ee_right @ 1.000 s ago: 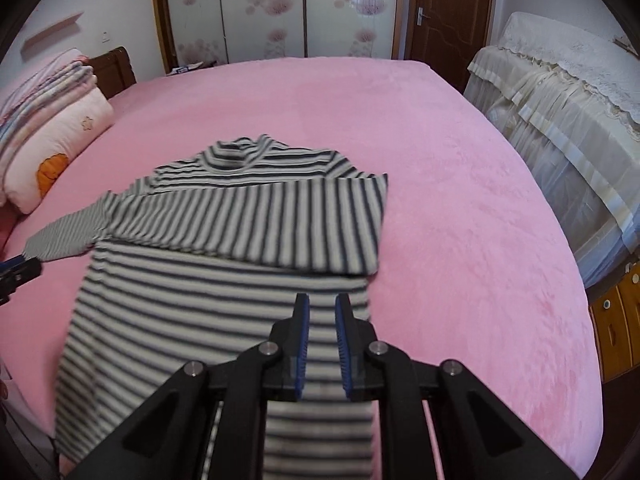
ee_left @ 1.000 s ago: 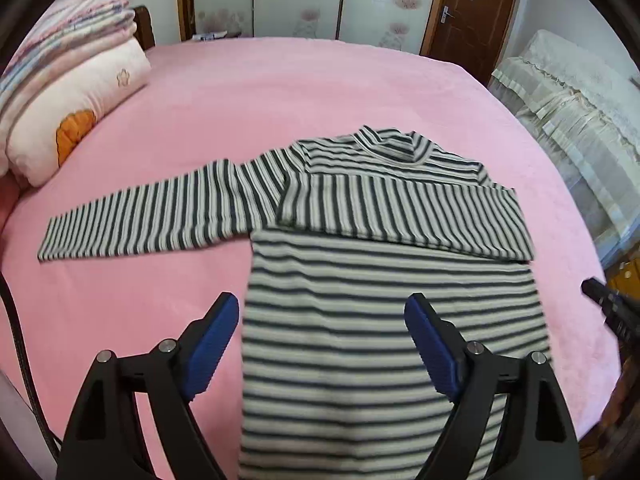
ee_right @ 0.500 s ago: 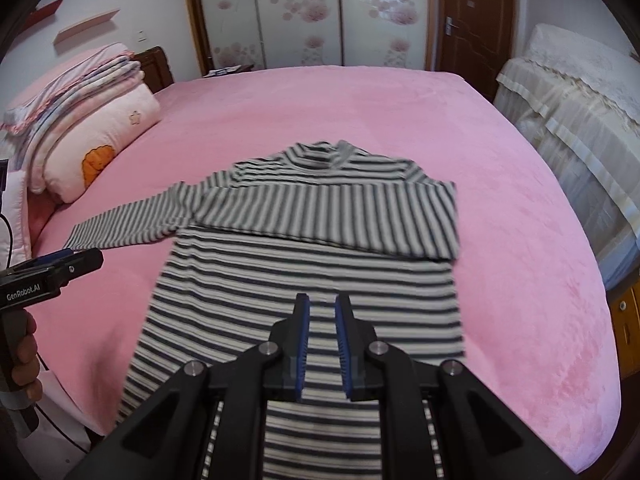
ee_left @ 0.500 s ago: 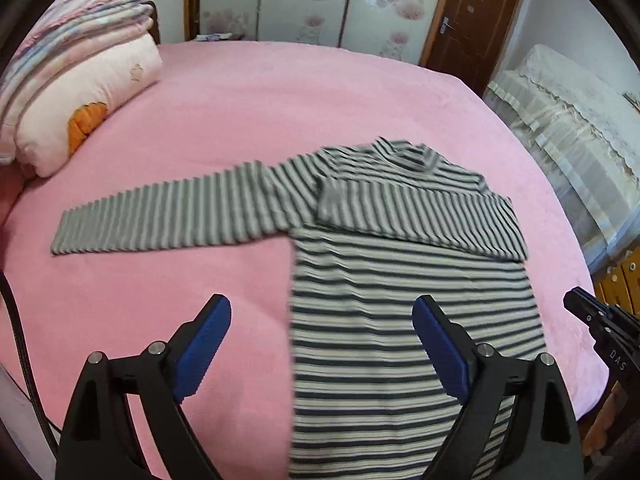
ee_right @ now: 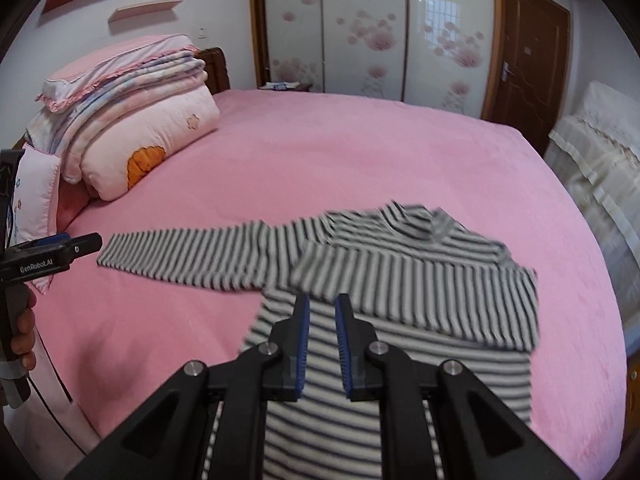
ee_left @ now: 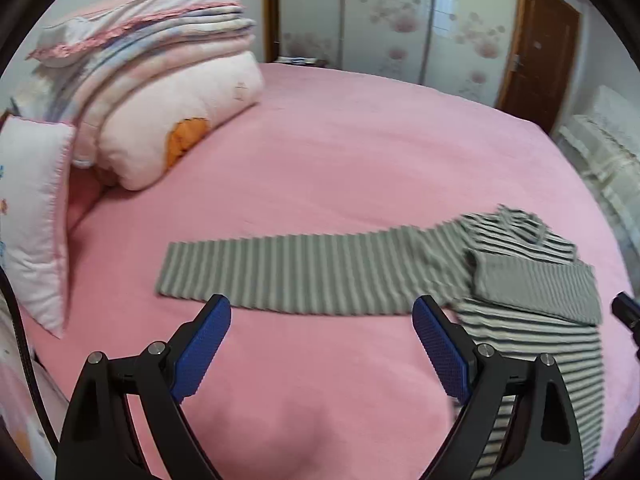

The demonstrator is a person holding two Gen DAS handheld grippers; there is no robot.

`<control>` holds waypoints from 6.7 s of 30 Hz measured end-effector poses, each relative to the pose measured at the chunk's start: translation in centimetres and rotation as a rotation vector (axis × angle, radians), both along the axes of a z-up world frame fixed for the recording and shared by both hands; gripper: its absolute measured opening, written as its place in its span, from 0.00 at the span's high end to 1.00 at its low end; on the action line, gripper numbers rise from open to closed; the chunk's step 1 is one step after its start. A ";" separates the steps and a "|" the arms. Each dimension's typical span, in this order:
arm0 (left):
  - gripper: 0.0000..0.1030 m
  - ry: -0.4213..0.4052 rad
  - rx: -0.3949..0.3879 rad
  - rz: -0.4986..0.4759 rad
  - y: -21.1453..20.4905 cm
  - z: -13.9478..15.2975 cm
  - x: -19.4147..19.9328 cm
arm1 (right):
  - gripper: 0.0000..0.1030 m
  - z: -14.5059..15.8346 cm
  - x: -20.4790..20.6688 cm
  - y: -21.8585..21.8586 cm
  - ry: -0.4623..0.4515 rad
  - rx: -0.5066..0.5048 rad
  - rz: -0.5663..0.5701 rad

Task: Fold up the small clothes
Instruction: 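Move the left tool to the extended sleeve cuff and grasp it, then carry the held sleeve across the shirt chest with the left tool and release, then grasp the shirt side edge with the right tool and fold it over, then lower the folded side onto the shirt and open the right tool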

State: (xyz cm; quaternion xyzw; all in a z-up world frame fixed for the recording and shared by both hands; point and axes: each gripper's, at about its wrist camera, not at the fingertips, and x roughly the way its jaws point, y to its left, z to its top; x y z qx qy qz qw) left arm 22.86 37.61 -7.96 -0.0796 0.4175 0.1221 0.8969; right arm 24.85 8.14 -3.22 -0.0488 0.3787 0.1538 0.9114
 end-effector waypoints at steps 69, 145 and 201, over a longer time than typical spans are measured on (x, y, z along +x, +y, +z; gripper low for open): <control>0.97 -0.167 -0.387 -0.326 -24.0 -4.3 11.9 | 0.87 -8.1 5.1 -10.3 0.072 0.045 -0.148; 0.35 0.060 -0.199 -0.085 -17.8 -16.9 10.3 | 0.94 8.3 14.8 -4.9 -0.263 0.135 0.214; 0.49 0.154 -0.113 -0.003 -16.9 -17.8 15.5 | 0.77 -18.1 17.4 -32.6 0.344 0.205 -0.335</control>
